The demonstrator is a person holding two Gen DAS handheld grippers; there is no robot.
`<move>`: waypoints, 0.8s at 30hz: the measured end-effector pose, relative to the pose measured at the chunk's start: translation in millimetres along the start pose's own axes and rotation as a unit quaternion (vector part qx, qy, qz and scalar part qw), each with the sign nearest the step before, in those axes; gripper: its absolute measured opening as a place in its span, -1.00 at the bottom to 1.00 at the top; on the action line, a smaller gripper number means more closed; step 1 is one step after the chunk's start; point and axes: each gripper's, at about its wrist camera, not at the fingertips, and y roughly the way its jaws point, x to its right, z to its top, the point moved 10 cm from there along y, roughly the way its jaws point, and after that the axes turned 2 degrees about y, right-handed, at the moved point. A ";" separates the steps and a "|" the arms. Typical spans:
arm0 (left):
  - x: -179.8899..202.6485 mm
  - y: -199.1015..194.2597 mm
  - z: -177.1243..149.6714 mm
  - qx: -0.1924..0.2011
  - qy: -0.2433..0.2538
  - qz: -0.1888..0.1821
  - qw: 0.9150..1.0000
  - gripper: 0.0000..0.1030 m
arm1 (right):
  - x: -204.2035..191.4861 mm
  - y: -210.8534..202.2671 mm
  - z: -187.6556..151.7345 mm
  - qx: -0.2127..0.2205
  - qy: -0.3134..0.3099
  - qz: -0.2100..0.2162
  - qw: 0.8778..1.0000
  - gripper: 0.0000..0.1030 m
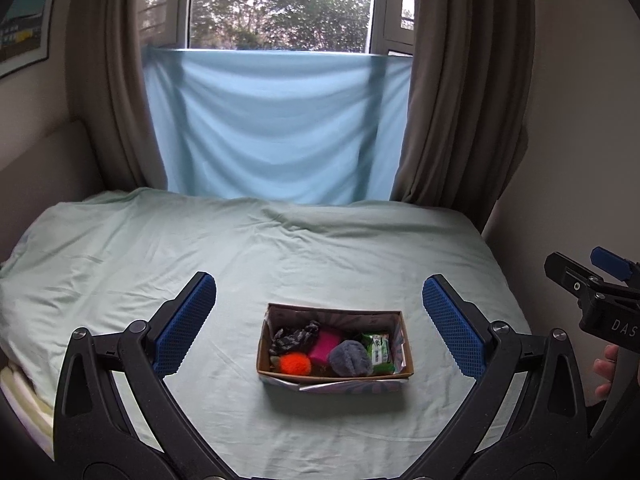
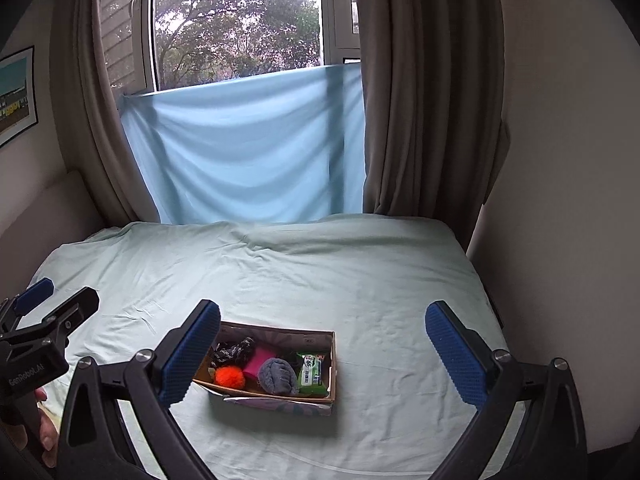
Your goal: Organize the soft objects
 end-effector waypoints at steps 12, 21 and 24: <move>10.2 -6.5 3.3 0.016 0.016 0.014 1.000 1.00 | 16.5 -12.7 4.3 0.014 0.000 -0.006 1.000 0.99; 10.6 -5.4 4.9 0.018 0.020 0.009 1.000 1.00 | 17.1 -11.5 4.8 0.015 0.001 -0.011 1.000 0.99; 9.4 -4.3 5.7 0.019 0.020 0.009 1.000 1.00 | 16.9 -10.6 5.2 0.015 0.002 -0.013 1.000 0.99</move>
